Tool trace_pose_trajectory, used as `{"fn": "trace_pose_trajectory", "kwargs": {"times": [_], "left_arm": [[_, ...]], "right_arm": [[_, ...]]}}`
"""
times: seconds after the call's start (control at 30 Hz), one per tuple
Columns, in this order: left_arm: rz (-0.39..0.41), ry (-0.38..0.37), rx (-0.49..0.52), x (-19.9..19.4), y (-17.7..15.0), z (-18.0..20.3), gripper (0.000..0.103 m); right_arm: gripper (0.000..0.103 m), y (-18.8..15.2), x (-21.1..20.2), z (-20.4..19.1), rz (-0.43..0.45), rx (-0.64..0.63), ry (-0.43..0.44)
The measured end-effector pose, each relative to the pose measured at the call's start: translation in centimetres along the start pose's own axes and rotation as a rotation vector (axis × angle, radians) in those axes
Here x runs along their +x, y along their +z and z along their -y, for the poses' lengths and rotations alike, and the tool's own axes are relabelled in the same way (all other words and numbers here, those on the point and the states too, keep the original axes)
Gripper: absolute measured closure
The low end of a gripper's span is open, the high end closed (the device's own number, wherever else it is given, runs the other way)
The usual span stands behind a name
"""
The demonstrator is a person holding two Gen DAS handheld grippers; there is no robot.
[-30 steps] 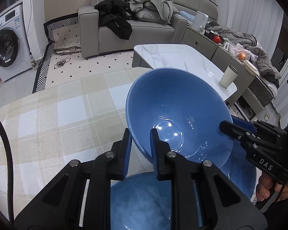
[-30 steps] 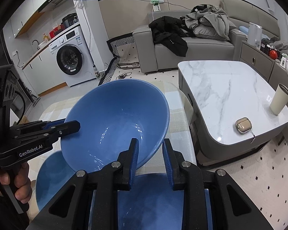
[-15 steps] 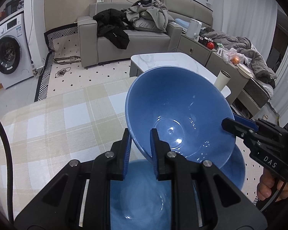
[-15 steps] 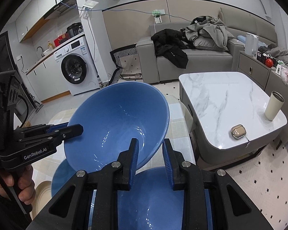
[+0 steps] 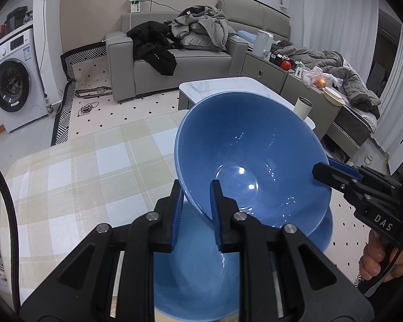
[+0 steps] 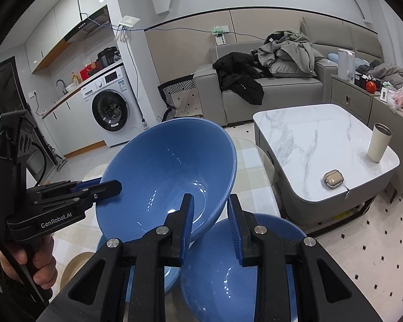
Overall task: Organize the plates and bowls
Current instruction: 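Lift the blue bowl with both tools and carry it over another blue bowl, then lower the held blue bowl into the other blue bowl with both tools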
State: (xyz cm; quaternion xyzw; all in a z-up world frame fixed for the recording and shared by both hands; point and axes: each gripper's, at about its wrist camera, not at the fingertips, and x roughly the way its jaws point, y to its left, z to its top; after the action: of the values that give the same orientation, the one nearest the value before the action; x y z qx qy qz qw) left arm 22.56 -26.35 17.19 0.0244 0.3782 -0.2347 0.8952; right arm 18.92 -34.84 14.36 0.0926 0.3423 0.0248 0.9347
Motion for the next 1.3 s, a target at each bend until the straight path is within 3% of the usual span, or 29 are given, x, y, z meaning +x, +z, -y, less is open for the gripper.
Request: {"fn": "trace_pose_trajectory", "kwargs": {"times": [0.6, 1.3], "left_arm": [[0.008, 0.003, -0.001, -4.8, -3.9, -0.6, 0.087], [0.005, 0.030, 0.016, -5.4, -7.6, -2.1, 0.087]], "right_arm": [[0.076, -3.5, -3.7, -3.8, 0.071, -0.006, 0.011], [0.076, -8.1, -3.8, -5.5, 0.096, 0.035, 0.056]]}}
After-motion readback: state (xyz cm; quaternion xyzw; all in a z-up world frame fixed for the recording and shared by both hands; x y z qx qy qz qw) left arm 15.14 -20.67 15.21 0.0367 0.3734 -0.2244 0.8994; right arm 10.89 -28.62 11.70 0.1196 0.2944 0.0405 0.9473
